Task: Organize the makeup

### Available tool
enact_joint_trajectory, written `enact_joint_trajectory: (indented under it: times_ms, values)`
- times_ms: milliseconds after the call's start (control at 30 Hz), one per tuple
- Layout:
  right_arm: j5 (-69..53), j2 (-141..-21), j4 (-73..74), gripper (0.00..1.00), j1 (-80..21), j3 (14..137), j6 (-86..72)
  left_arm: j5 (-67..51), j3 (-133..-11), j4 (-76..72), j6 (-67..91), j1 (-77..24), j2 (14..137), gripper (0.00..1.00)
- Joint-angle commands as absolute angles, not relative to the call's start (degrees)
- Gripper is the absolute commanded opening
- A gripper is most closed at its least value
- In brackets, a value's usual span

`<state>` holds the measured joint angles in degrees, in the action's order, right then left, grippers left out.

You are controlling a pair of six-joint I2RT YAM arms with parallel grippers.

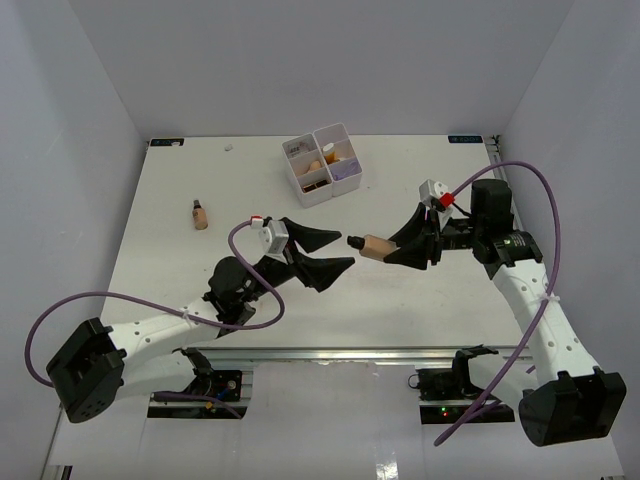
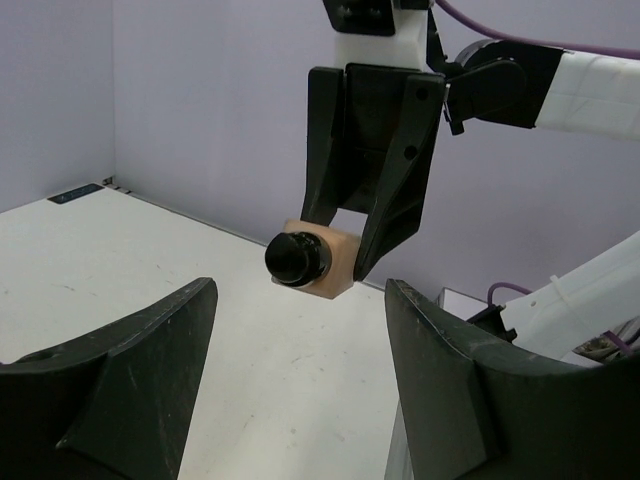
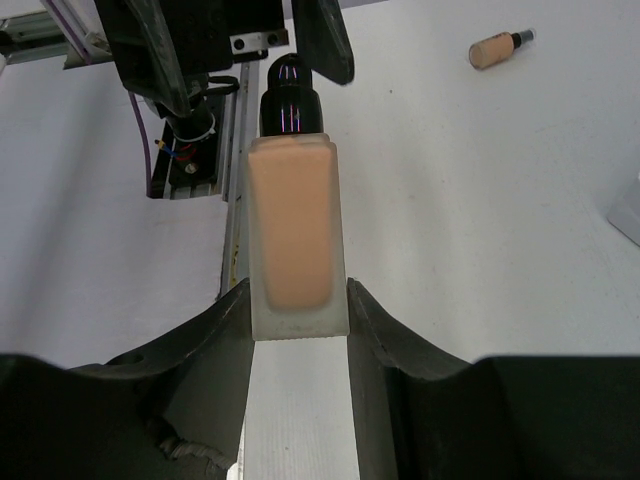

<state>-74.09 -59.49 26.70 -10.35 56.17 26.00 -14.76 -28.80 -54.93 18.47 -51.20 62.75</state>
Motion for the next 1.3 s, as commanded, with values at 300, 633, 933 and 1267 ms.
enact_joint_trajectory:
  times_ms: [300,633,933,1267]
  values:
    - [-78.1,-55.0,14.9,0.08,-10.2,57.0,13.7,-19.7,-30.6,-61.5,20.3,-51.5,63.7,0.79]
    - [-78.7,-53.8,13.1,0.08,-10.2,56.6,11.1,-20.5,-28.0,-64.2,20.7,-51.5,61.4,0.79]
    - [-78.8,-53.6,9.2,0.08,-10.2,56.8,6.7,-20.8,-25.0,-65.9,19.4,-51.5,58.5,0.83]
    - [-77.8,-53.6,3.2,0.08,-10.2,56.2,1.1,-16.4,-19.6,-68.3,20.1,-51.5,55.6,0.97]
